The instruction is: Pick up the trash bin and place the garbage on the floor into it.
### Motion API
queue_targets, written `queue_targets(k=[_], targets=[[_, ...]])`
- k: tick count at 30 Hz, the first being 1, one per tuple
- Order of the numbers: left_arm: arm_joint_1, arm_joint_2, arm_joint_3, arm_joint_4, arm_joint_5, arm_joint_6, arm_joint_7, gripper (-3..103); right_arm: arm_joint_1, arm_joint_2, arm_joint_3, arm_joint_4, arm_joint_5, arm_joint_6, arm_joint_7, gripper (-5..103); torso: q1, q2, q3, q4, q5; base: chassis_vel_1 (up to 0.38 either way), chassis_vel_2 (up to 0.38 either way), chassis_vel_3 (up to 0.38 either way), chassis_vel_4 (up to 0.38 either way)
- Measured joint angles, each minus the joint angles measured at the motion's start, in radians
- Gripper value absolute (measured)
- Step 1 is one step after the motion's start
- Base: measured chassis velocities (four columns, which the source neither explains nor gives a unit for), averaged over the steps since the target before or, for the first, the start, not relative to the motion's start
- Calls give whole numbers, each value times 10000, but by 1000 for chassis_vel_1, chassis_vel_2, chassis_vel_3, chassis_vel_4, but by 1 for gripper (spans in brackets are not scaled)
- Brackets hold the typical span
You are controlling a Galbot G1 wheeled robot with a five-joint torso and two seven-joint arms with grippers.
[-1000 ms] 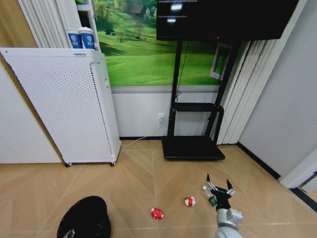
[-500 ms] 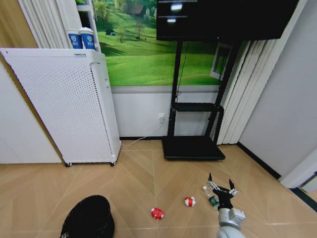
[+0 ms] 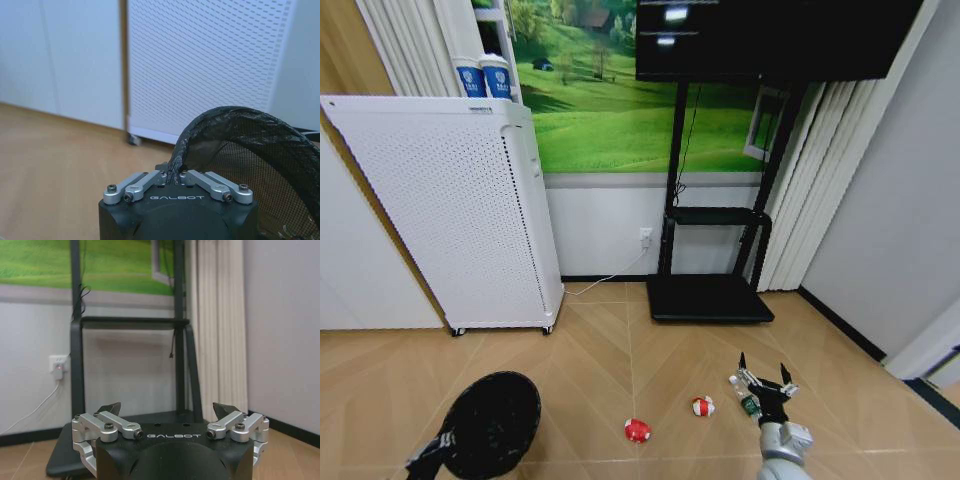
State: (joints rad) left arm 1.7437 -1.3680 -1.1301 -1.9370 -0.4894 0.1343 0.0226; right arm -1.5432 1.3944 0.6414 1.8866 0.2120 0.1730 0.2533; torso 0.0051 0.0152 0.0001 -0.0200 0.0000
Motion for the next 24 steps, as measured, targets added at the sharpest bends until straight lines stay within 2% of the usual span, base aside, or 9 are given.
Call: queue_targets(k=[2,4,8,9,12,14,17,24], targets=[[-72,67,-232,131,207,-144,-51,4,19,-22,-95,-62,-83,-41,-96,100,-1,0,0,0,-2,0,0,0,0],[-205,241,-861,517,476,-451,-116,4,110,-130,-609,-427,-485,-191,-524,100,0,0,0,5,2,0,0,0,0],[-230,335,-1370,1028,322,-577,74,4,289,-448,-1410,-1067,-1021,-394,-898,100,0,-1,0,4,-6,0,0,0,0],[-165,322,-1474,1099,129,-661,195,4,356,-540,-1685,-1304,-1226,-389,-970,100,-1,-1,0,4,1,0,0,0,0],[-96,284,-1497,1098,-60,-733,292,4,367,-549,-1795,-1394,-1367,-361,-985,100,-1,0,0,3,3,0,0,0,0],[41,149,-1432,925,-709,-761,458,4,232,-469,-1895,-1431,-1624,-244,-986,100,0,-1,0,5,-3,0,0,0,0],[43,83,-1301,771,-1070,-671,459,4,-16,-374,-1876,-1368,-1857,-115,-1005,100,-1,0,-1,-1,4,0,0,0,0],[-131,-4,-885,510,-987,-545,398,4,-546,-91,-1660,-1168,-2283,282,-978,100,-1,0,0,0,0,0,0,0,0]])
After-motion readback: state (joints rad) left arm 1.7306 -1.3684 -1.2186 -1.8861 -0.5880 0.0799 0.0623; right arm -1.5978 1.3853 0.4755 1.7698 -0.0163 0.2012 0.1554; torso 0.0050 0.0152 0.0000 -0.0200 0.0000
